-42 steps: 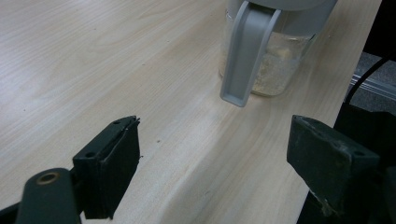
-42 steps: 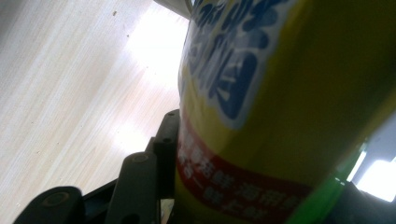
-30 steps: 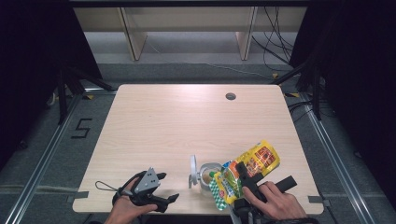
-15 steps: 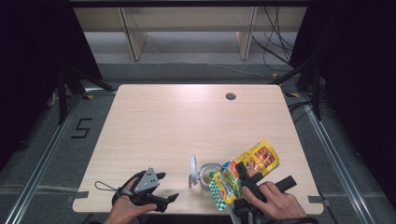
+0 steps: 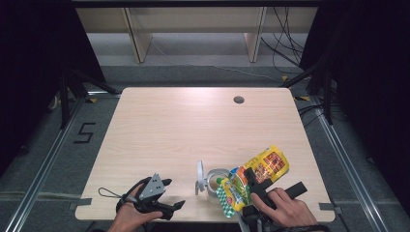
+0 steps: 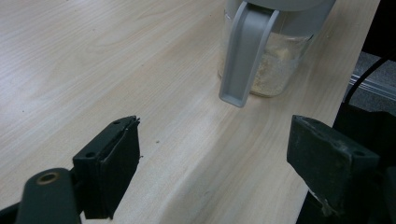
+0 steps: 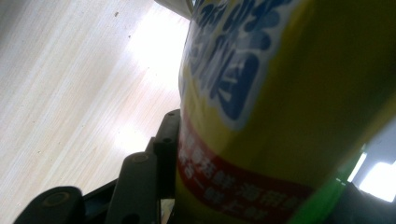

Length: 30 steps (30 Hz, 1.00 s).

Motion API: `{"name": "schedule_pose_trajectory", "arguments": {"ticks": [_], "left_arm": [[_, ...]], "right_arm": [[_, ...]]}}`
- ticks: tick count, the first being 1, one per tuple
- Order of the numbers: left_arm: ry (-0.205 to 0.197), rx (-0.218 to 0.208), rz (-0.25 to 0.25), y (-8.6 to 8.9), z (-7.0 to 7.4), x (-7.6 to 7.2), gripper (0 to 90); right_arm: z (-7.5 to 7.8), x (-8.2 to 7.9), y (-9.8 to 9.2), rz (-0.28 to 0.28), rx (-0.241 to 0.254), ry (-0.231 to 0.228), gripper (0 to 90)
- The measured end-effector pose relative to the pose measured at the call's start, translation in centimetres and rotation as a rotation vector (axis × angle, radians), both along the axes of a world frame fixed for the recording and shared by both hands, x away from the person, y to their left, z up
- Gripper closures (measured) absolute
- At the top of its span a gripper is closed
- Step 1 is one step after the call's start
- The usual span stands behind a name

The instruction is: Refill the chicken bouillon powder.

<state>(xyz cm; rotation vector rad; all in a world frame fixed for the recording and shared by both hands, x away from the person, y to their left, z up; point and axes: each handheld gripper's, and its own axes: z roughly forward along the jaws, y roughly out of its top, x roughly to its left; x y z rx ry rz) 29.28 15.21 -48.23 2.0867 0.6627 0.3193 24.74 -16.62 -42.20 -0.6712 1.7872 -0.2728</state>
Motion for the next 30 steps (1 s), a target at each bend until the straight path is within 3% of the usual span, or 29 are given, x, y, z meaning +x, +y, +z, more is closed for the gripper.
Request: {"name": "schedule_pose_trajectory", "arguments": {"ticks": [22,23,24,30], "left_arm": [[0.020,-0.014,0.019,-0.12,-0.08,-0.15,16.8],[0.020,-0.013,0.019,-0.11,-0.08,-0.15,16.8],[0.020,-0.014,0.019,-0.12,-0.08,-0.16,16.8],[0.019,-0.011,0.017,-0.09,-0.05,-0.15,16.8]], "right_arm": [[0.19,-0.02,-0.03,-0.003,-0.014,0.014,58.6],[0.13,-0.07,-0.07,0.003,-0.009,-0.005,58.6],[0.20,-0.04,-0.03,-0.007,-0.015,0.013,58.6],[0.19,-0.10,-0.06,0.003,-0.012,-0.001,58.6]]}}
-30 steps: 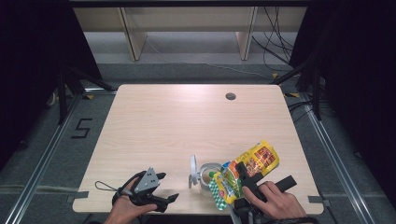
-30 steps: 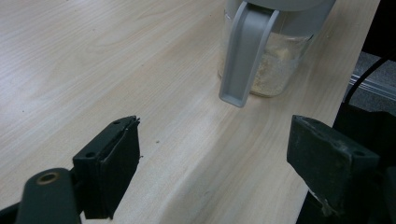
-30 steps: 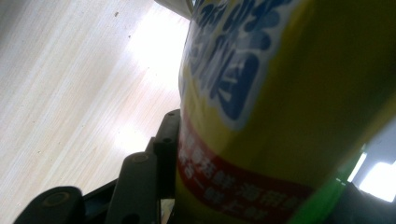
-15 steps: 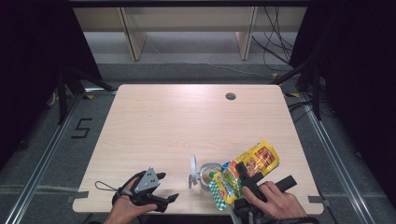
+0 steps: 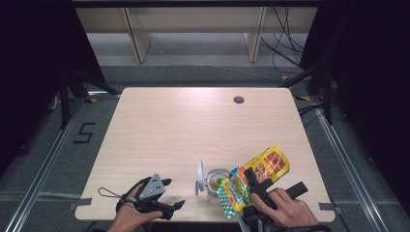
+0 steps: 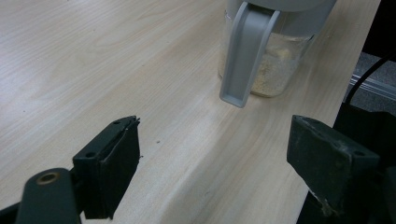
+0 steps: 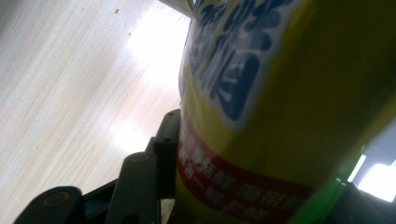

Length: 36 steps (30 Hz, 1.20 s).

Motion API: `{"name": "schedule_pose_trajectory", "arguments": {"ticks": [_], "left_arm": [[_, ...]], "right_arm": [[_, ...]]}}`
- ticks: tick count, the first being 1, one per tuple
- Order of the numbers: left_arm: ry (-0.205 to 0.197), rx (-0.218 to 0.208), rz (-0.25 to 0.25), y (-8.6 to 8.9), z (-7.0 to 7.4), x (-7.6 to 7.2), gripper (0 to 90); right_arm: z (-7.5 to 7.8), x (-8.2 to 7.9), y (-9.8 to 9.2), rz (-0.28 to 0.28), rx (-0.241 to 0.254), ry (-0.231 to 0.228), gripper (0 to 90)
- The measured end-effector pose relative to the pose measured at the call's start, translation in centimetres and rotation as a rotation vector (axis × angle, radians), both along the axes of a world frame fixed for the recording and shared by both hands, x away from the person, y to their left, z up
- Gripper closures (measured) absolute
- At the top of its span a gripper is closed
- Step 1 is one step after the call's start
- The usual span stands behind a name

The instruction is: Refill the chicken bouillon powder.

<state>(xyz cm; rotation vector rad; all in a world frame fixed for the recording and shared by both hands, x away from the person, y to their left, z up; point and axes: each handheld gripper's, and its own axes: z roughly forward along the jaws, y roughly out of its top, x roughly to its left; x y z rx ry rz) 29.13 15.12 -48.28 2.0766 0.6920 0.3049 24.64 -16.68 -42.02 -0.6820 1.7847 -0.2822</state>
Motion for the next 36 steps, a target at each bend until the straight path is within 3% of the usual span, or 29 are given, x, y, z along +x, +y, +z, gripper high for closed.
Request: {"name": "schedule_pose_trajectory", "arguments": {"ticks": [11,14,15,21,25,34,35,36], "left_arm": [[0.001,-0.002,0.002,-0.03,-0.03,-0.01,16.8],[-0.021,0.014,-0.014,0.10,0.08,0.13,16.8],[-0.006,0.014,0.008,0.10,0.10,-0.01,16.8],[-0.018,0.014,-0.009,0.11,0.07,0.11,16.7],[0.004,-0.006,0.008,0.01,-0.04,0.01,16.7],[0.008,-0.014,0.012,-0.05,-0.10,0.00,16.8],[-0.006,0.022,0.006,0.13,-0.06,0.14,16.8],[-0.003,0.013,0.009,0.08,-0.09,0.11,16.8]], "right_arm": [[0.07,-0.01,-0.06,-0.002,-0.001,-0.007,58.6],[0.09,-0.02,-0.05,-0.004,-0.001,-0.007,58.6],[0.06,-0.01,-0.03,-0.002,-0.001,-0.007,58.6],[-0.07,-0.06,0.08,0.000,-0.004,-0.007,58.6],[-0.06,-0.09,0.10,0.000,-0.009,-0.013,58.6],[0.05,-0.12,0.10,-0.006,-0.008,0.004,58.7],[0.09,-0.11,0.10,-0.010,-0.007,0.010,58.6],[0.11,-0.12,0.10,-0.011,-0.009,0.010,58.7]]}}
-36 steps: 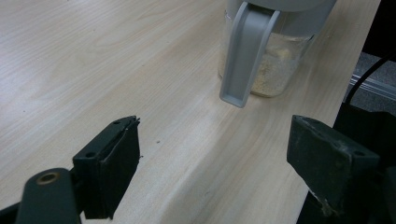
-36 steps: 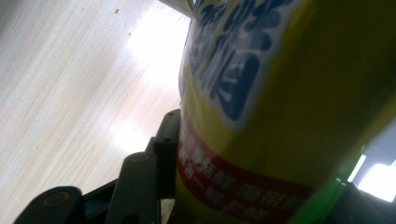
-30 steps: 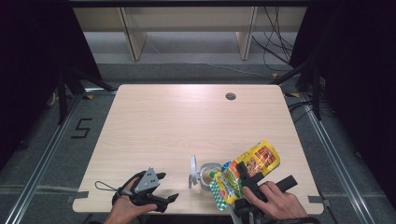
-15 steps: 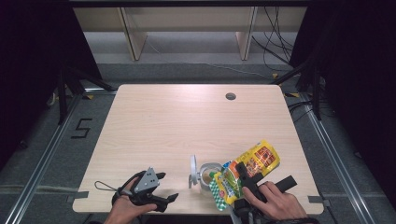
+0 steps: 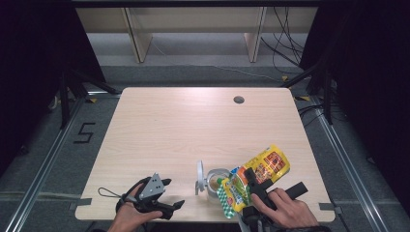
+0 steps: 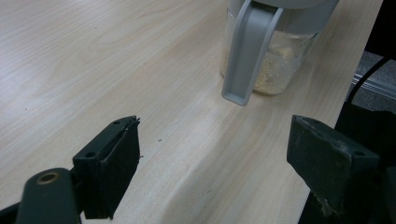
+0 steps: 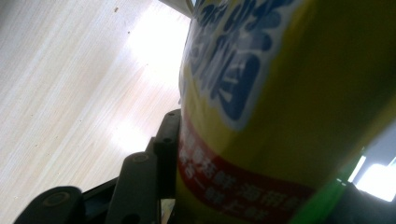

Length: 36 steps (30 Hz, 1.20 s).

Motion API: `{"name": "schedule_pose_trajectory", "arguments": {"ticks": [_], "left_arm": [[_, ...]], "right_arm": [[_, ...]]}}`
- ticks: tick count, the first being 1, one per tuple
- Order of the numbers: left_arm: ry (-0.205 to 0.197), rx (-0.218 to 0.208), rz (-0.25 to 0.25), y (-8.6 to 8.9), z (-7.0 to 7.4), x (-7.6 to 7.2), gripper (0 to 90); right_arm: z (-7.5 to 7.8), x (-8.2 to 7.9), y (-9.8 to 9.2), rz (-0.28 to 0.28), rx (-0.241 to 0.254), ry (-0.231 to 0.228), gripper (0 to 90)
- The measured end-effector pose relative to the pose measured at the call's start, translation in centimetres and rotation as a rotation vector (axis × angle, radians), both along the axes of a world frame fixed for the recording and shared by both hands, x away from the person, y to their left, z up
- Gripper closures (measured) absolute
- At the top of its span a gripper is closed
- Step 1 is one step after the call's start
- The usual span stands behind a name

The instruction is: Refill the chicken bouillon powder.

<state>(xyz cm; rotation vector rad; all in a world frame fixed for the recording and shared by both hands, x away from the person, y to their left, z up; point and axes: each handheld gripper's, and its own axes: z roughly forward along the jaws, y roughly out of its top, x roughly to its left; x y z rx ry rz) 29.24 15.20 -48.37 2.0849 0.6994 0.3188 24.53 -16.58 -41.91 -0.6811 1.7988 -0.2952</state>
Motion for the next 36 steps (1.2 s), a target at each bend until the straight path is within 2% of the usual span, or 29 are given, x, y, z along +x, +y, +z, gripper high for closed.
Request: {"name": "schedule_pose_trajectory", "arguments": {"ticks": [1,2,6,7,8,10,13,17,19,20,22,23,24,25,27,29,36], "left_arm": [[0.011,-0.029,0.003,-0.17,-0.04,-0.12,16.8],[0.011,-0.028,0.002,-0.16,-0.02,-0.11,16.8],[0.010,-0.019,-0.001,-0.07,0.02,-0.08,16.8],[0.003,0.009,-0.006,0.06,0.06,0.03,16.8],[0.006,-0.020,0.003,-0.12,-0.04,-0.08,16.8],[0.010,-0.033,0.002,-0.19,-0.08,-0.10,16.8],[0.009,-0.017,0.001,-0.07,0.00,-0.07,16.8],[0.012,-0.027,0.002,-0.13,-0.02,-0.11,16.8],[0.010,-0.011,-0.007,-0.02,0.03,-0.07,16.8],[0.002,0.014,-0.007,0.10,0.06,0.04,16.8],[0.004,0.007,-0.008,0.10,0.07,0.01,16.8],[0.010,-0.014,-0.006,-0.03,0.03,-0.08,16.8],[0.008,-0.002,-0.011,0.06,0.07,-0.04,16.8],[0.012,-0.028,0.003,-0.13,-0.02,-0.11,16.8],[0.001,0.021,-0.011,0.17,0.10,0.05,16.8],[0.003,0.008,-0.004,0.08,0.06,0.02,16.8],[-0.002,0.017,-0.009,0.14,0.06,0.04,16.8]], "right_arm": [[-0.01,0.00,-0.01,0.002,-0.001,-0.001,58.7],[-0.05,-0.05,-0.05,0.007,0.007,-0.016,58.7],[-0.06,0.00,0.03,0.001,0.000,0.004,58.7],[-0.06,0.01,0.04,0.002,0.001,0.007,58.7],[-0.07,0.00,0.05,0.002,0.000,0.006,58.7],[-0.12,-0.01,0.01,0.012,0.004,-0.011,58.7],[-0.17,0.01,0.00,0.012,0.004,-0.009,58.8],[-0.20,0.05,-0.05,0.012,0.006,-0.006,59.1],[-0.22,0.05,-0.08,0.012,0.006,-0.004,59.2],[-0.22,0.05,-0.07,0.013,0.005,-0.005,59.2],[-0.21,0.03,-0.06,0.012,0.005,-0.005,59.2],[-0.20,0.02,-0.07,0.012,0.005,-0.005,59.3],[-0.20,0.03,-0.08,0.013,0.004,-0.005,59.3],[-0.20,0.03,-0.09,0.011,0.004,-0.006,59.3],[-0.17,0.04,-0.11,0.011,0.004,-0.008,59.3],[-0.13,0.02,-0.12,0.011,0.001,-0.008,59.3],[-0.03,-0.01,-0.20,0.013,0.002,-0.012,59.3]]}}
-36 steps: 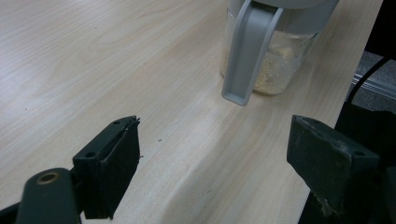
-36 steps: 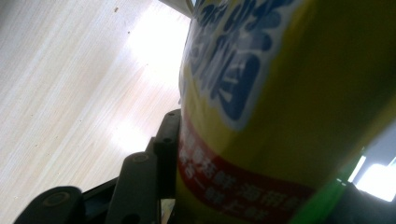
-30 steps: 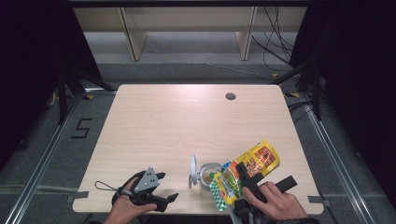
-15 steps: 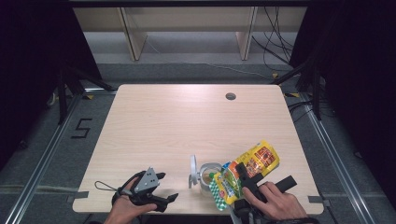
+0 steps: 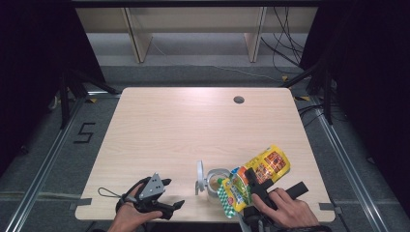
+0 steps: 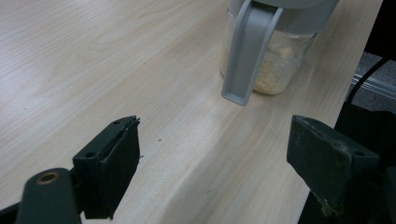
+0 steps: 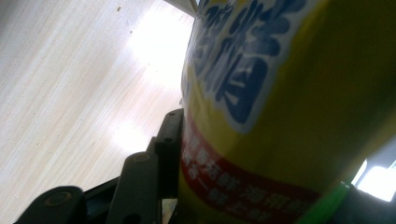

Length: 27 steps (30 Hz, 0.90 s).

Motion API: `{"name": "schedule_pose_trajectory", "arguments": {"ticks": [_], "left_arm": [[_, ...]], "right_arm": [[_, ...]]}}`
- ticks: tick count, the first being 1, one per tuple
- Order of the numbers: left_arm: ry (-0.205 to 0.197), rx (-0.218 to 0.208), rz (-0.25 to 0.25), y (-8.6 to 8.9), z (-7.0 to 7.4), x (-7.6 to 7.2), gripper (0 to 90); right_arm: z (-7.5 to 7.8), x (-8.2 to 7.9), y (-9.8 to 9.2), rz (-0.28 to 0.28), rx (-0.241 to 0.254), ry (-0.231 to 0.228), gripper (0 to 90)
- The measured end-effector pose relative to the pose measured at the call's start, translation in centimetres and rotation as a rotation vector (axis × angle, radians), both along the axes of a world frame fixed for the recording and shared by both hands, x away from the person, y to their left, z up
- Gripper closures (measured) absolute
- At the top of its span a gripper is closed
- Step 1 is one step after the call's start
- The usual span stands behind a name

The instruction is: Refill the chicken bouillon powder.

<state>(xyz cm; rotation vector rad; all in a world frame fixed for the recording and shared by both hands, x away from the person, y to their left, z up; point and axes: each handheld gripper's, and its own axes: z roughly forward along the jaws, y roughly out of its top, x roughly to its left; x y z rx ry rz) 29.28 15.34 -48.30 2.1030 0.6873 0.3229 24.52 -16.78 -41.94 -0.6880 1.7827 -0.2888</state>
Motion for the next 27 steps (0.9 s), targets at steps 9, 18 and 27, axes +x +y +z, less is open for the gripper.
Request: {"name": "schedule_pose_trajectory", "arguments": {"ticks": [9,18,27], "left_arm": [[0.002,-0.013,0.008,-0.10,-0.05,-0.02,16.8],[0.012,-0.034,0.007,-0.18,-0.01,-0.13,16.7],[0.008,-0.040,0.011,-0.22,-0.04,-0.13,16.8]], "right_arm": [[0.00,0.00,-0.06,-0.002,-0.003,-0.001,59.3],[-0.05,-0.07,0.04,0.003,-0.007,0.001,59.4],[-0.01,-0.09,0.01,0.007,-0.010,-0.001,59.4]]}}
